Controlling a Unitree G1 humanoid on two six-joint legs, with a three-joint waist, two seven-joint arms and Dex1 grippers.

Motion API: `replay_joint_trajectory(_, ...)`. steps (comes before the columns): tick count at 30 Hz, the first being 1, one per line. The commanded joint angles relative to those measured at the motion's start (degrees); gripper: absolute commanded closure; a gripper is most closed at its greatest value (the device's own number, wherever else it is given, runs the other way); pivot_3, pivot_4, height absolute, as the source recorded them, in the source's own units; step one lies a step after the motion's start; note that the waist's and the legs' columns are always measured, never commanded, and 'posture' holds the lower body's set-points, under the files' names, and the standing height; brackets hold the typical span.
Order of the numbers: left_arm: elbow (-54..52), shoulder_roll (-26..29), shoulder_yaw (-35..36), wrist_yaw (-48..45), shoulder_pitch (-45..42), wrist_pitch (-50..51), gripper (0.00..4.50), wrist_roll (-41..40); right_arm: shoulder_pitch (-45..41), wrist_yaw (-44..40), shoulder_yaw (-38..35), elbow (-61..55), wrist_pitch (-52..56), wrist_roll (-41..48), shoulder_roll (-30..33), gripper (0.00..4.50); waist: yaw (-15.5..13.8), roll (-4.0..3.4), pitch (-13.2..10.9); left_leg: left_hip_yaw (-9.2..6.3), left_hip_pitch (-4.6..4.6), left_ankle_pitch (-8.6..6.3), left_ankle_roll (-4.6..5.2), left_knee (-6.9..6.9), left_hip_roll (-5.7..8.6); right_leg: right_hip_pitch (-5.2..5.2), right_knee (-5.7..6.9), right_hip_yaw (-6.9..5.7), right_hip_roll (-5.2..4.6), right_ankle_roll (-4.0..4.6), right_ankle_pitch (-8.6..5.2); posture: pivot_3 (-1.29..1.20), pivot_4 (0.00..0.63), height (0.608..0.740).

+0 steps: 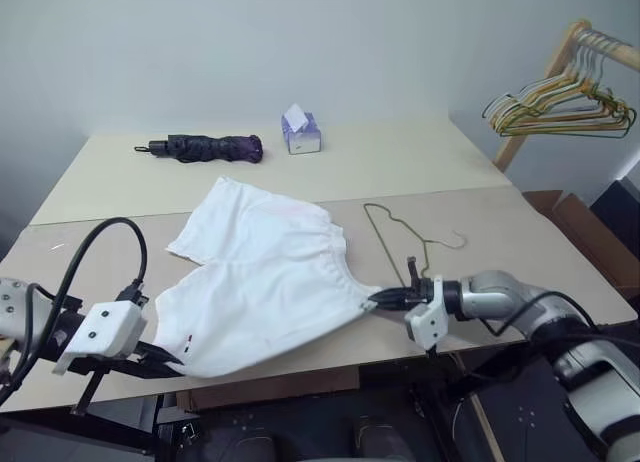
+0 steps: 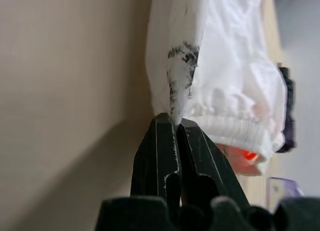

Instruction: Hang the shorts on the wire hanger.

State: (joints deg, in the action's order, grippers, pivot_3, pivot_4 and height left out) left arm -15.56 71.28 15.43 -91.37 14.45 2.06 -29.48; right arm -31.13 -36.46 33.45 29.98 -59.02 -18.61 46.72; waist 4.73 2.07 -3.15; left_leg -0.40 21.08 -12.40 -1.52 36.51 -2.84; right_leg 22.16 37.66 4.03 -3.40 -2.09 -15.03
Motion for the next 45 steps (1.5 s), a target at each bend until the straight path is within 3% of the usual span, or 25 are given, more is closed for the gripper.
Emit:
replay_joint_trajectory(1,-3.78,-0.38,2.26,-0.95,1.92,1.60,4.50,-1.05,1.61,-5.44,-2.08,-6.14,6.65,3.20,1.65,4.47,-0.14,0.00,0.00,0.03,-0.01,-0.01,0.02,0.00,-0.01,0.02,0.00,0.02,0.00,0.01,-0.01,0.02,0.025,0.740)
replay_joint_trajectory(6,-7.43,-0.93,3.15,-1.13,6.26,2.58,4.50,-2.09,4.98,-7.59,-4.64,-11.35,10.65,3.23,2.68,4.47,-0.73,-0.01,-0.01,0.11,-0.02,-0.04,0.07,0.00,-0.04,0.05,0.01,0.06,0.03,0.06,-0.05,0.01,0.030,0.740)
replay_joint_trajectory(13,-8.47,-3.08,1.72,-0.40,8.80,1.52,4.50,-0.92,7.52,-3.05,-9.51,-15.72,13.99,-0.37,0.70,4.47,-0.89,-0.04,-0.03,0.16,-0.01,-0.05,0.06,0.03,-0.04,0.07,-0.01,0.07,0.02,-0.01,-0.15,0.01,0.037,0.740)
replay_joint_trajectory(14,-7.98,-3.27,1.34,0.03,7.80,1.65,4.50,-0.41,8.08,-3.77,-9.84,-16.81,14.28,0.48,1.14,4.23,-0.90,-0.04,-0.04,0.17,-0.01,-0.05,0.06,0.03,-0.04,0.08,-0.01,0.07,0.02,-0.01,-0.16,0.01,0.038,0.740)
replay_joint_trajectory(17,-6.80,-3.01,1.59,-0.30,6.15,2.12,3.83,0.30,10.76,-7.73,-10.52,-21.45,16.13,4.36,3.52,3.47,-1.32,-0.04,-0.05,0.17,0.00,-0.05,0.06,0.03,-0.04,0.07,-0.03,0.06,0.02,-0.08,-0.19,0.01,0.038,0.740)
replay_joint_trajectory(22,-3.84,-0.59,3.46,-1.12,4.13,3.32,2.35,-2.96,14.86,-12.96,-12.05,-27.60,19.55,9.49,7.43,1.80,-2.05,-0.04,-0.06,0.21,0.00,-0.07,0.08,0.04,-0.06,0.07,-0.06,0.07,0.02,-0.10,-0.25,0.02,0.037,0.740)
replay_joint_trajectory(25,-3.00,0.28,7.54,-1.13,1.49,9.03,1.42,-9.57,16.75,-14.82,-14.13,-29.75,23.06,12.75,9.17,0.83,-2.25,-0.03,-0.06,0.22,-0.01,-0.07,0.08,0.04,-0.07,0.08,-0.05,0.07,0.02,-0.16,-0.49,0.02,0.036,0.740)
replay_joint_trajectory(28,-2.03,1.17,10.53,-0.01,-4.97,15.69,0.47,-15.53,18.85,-17.17,-18.63,-32.19,34.33,20.45,10.67,0.00,-2.43,0.02,-0.11,0.22,0.03,-0.08,0.08,0.05,-0.07,0.10,-0.06,0.06,0.01,-0.33,-0.48,0.03,0.037,0.740)
replay_joint_trajectory(30,-0.71,-0.60,9.11,4.57,-11.21,18.81,0.07,-17.45,18.26,-16.87,-22.74,-32.46,47.23,26.08,10.27,0.00,-2.62,-0.01,-0.13,0.22,0.03,-0.08,0.08,0.06,-0.06,0.09,-0.05,0.05,0.01,-0.40,-0.46,0.03,0.039,0.740)
replay_joint_trajectory(35,-0.59,-8.05,3.58,15.39,-22.58,23.86,0.07,-18.24,13.44,-9.73,-27.29,-29.35,70.92,25.94,6.12,0.00,-2.71,-0.07,-0.12,0.21,0.01,-0.10,0.10,0.11,-0.05,0.05,-0.04,0.06,0.03,-0.42,-0.43,0.02,0.040,0.740)
replay_joint_trajectory(41,-1.50,-14.22,-0.96,20.21,-27.76,24.62,0.07,-15.84,7.29,-2.41,-23.43,-27.33,96.80,19.29,0.63,0.00,-2.52,-0.06,-0.12,0.20,0.19,-0.11,0.12,0.12,-0.04,0.20,-0.04,0.08,0.06,-0.01,-0.17,0.01,0.027,0.740)
replay_joint_trajectory(45,-1.04,-16.07,-2.43,20.71,-29.18,24.14,0.07,-14.44,5.43,-2.38,-21.02,-25.97,103.83,17.99,-2.36,0.00,-2.38,-0.06,-0.11,0.19,0.19,-0.11,0.12,0.14,-0.03,0.19,-0.03,0.08,0.06,-0.04,-0.18,0.01,0.020,0.740)
